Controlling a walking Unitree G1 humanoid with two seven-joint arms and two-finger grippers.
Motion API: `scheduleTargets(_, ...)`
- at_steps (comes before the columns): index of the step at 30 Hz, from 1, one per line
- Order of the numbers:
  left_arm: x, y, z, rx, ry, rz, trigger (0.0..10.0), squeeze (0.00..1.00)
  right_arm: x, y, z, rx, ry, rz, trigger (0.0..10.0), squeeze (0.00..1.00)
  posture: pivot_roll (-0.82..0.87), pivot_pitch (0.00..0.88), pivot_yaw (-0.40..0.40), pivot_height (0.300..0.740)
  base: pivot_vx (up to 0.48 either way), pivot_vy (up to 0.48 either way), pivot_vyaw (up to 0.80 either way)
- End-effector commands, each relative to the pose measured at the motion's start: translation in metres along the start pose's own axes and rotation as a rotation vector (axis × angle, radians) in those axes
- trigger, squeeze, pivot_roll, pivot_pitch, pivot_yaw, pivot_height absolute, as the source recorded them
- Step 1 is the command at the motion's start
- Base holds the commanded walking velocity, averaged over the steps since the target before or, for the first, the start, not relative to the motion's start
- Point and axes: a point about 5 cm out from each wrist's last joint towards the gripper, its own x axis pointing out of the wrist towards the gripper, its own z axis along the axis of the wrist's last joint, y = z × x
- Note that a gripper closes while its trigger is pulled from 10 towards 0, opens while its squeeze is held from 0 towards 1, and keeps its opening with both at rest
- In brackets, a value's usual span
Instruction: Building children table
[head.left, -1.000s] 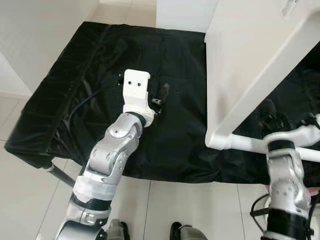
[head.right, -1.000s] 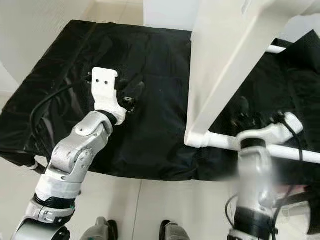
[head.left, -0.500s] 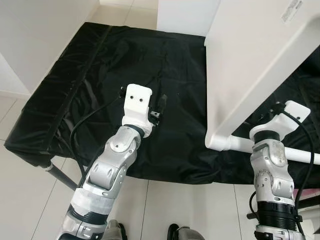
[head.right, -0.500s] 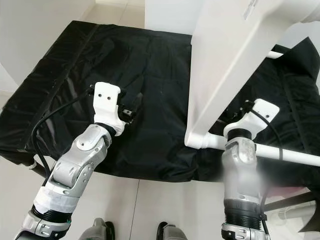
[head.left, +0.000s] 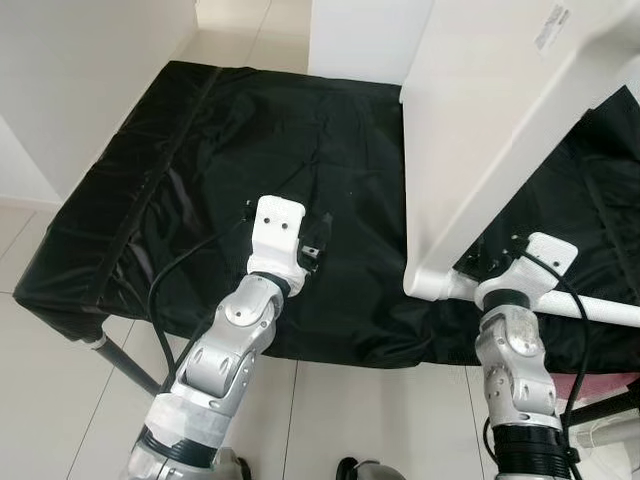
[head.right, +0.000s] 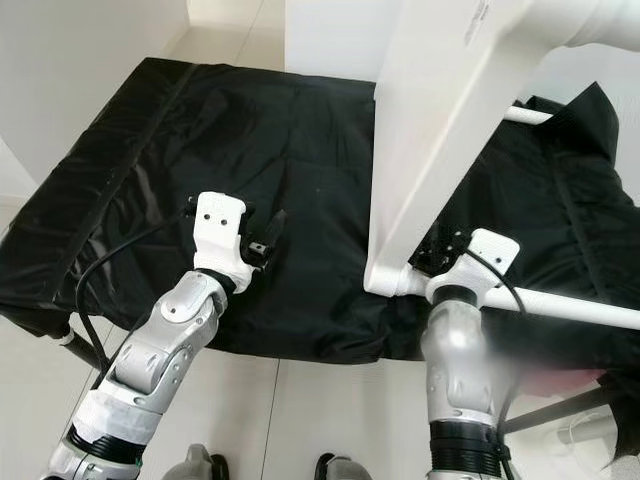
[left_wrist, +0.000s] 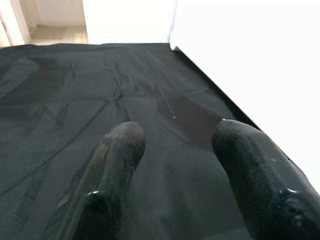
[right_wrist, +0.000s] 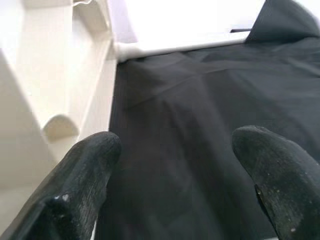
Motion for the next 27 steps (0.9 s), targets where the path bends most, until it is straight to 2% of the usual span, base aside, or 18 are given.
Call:
scheduleTargets(1, -0.006, -0.013, -0.003, 0.004, 0.01, -0.206, 10.0, 0.0, -0.005, 0.008, -0.009, -0.013, 0.027, 0.047, 10.0, 0.0, -0.02, 0.073, -0.023, 0.74, 0.0, 0.0, 0.0)
scheduleTargets(4, -0.012, -0.015, -0.003, 0.009, 0.008, -0.26, 10.0, 0.0, -0.007, 0.013, -0.012, -0.008, 0.036, 0.062, 10.0, 0.0, -0.01, 0.069, -0.019, 0.74, 0.0, 0.0, 0.0)
scheduleTargets(9, -0.031, -0.022, -0.006, 0.035, 0.035, -0.459, 10.0, 0.0, -0.018, 0.023, -0.021, 0.01, 0.075, 0.088, 10.0, 0.0, 0.0, 0.045, -0.026, 0.74, 0.0, 0.0, 0.0)
scheduleTargets(18, -0.032, -0.022, -0.006, 0.056, 0.039, -0.478, 10.0, 0.0, -0.024, 0.025, -0.028, 0.0, 0.098, 0.101, 10.0, 0.0, -0.01, 0.031, -0.017, 0.74, 0.0, 0.0, 0.0)
scheduleTargets(22, -0.035, -0.025, -0.005, 0.04, 0.053, -0.521, 10.0, 0.0, -0.026, 0.045, -0.035, 0.007, 0.141, 0.216, 10.0, 0.0, -0.01, 0.014, -0.012, 0.74, 0.0, 0.0, 0.0)
scheduleTargets(27, -0.036, -0.022, -0.007, 0.025, 0.068, -0.518, 10.0, 0.0, -0.026, 0.053, -0.038, -0.005, 0.151, 0.257, 10.0, 0.0, 0.0, 0.003, -0.013, 0.74, 0.0, 0.0, 0.0)
